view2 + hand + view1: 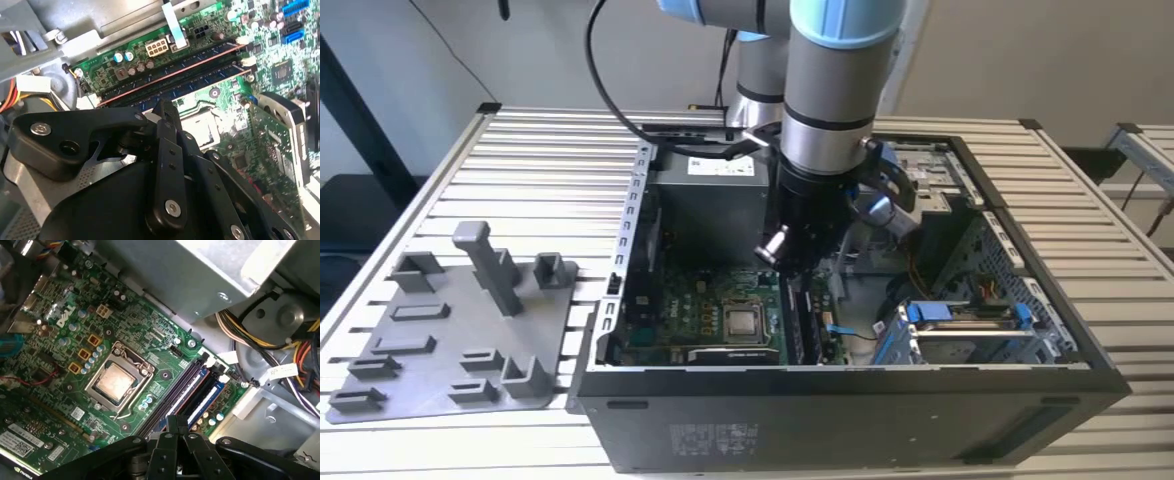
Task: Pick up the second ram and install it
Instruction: 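Press down the second ram until it locks into place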
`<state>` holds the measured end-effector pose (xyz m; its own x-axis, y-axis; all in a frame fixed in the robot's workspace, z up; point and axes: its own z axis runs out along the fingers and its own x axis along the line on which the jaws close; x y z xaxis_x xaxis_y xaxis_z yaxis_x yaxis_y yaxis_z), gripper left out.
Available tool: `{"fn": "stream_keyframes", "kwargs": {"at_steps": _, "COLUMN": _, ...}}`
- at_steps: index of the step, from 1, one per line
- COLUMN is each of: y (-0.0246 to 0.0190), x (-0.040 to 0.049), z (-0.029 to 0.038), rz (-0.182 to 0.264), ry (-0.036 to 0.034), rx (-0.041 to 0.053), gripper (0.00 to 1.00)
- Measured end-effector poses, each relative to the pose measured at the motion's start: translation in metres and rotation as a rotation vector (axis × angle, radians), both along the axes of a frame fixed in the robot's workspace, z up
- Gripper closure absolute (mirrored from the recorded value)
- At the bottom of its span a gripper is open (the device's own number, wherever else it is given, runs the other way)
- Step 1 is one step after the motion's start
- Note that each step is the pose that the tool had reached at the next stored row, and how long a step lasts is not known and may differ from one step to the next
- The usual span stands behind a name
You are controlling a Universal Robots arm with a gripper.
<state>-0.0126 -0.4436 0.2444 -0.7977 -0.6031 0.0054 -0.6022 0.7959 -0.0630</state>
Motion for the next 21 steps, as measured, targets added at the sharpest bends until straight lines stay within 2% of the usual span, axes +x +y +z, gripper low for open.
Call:
{"fn": "stream_keyframes", "kwargs": {"at_steps": 10, "y": 0.0, "x": -0.0022, "z": -0.0009, "rz": 0.141, "ry": -0.0001, "rx": 0.0001, "gripper": 0.89}}
{"fn": "stream_keyframes", "kwargs": {"at_steps": 21, "y": -0.0001, "x": -0.0041, "z": -0.0023, "rz": 0.271, "ry": 0.0, "rx": 0.0, "gripper": 0.89}}
